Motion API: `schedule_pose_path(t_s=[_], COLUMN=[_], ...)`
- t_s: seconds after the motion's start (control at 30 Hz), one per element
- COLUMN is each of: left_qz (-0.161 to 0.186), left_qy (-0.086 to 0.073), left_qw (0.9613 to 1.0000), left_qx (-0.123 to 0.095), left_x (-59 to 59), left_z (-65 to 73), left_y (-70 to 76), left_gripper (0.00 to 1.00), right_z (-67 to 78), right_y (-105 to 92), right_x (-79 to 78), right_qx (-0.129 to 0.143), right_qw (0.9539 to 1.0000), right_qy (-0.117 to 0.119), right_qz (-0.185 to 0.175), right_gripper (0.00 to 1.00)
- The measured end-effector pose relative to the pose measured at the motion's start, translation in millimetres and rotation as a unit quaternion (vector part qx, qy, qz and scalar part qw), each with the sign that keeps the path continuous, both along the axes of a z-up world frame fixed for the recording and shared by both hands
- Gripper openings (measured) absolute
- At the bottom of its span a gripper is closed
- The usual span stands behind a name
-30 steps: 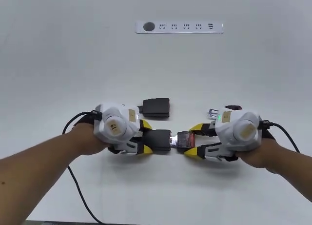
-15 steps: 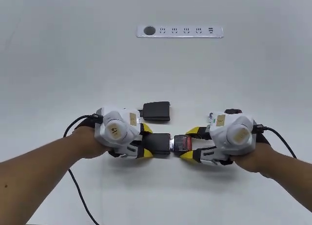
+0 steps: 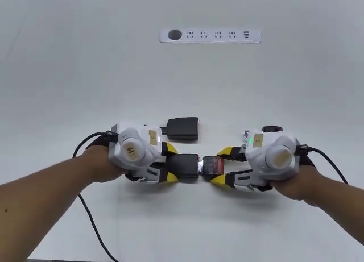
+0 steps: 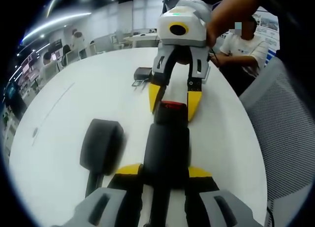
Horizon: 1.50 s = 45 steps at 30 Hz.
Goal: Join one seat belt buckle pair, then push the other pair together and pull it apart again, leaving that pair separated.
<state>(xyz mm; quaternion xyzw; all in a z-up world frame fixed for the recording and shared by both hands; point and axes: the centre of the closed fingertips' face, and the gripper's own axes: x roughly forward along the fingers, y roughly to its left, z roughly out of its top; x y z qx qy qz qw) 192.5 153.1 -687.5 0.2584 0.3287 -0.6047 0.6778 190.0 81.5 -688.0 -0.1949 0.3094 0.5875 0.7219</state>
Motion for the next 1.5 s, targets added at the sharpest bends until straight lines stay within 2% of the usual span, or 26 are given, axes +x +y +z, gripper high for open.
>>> schedule_pose_path(t_s=[0.27, 0.37, 0.8, 1.5], left_qz=[-0.021, -0.017, -0.024, -0.035], left_qy=[-0.010, -0.004, -0.004, 0.000], left_qw=[0.9997, 0.9997, 0.9991, 0.9982], left_qx=[-0.008, -0.016, -0.035, -0.050], left_x=[-1.4, -1.0, -1.6, -1.8], left_z=[0.7, 0.7, 1.5, 1.1], left_y=[-0.9, 0.1, 1.2, 2.5], left_gripper=[0.32, 0.32, 0.32, 0.31], right_z=[1.4, 2.3, 6.5, 7.4], right_y=[0.0, 0.1, 2.1, 1.3], right_x=[-0.7, -0.8, -0.6, -0.4], right_qx=[0.007, 0.009, 0.027, 0.050], right_qw=[0.9998, 0.9997, 0.9992, 0.9985], right_qy=[-0.005, -0.007, -0.015, -0.010], right_qz=[0.018, 0.022, 0.025, 0.019], right_gripper=[0.31, 0.31, 0.30, 0.30])
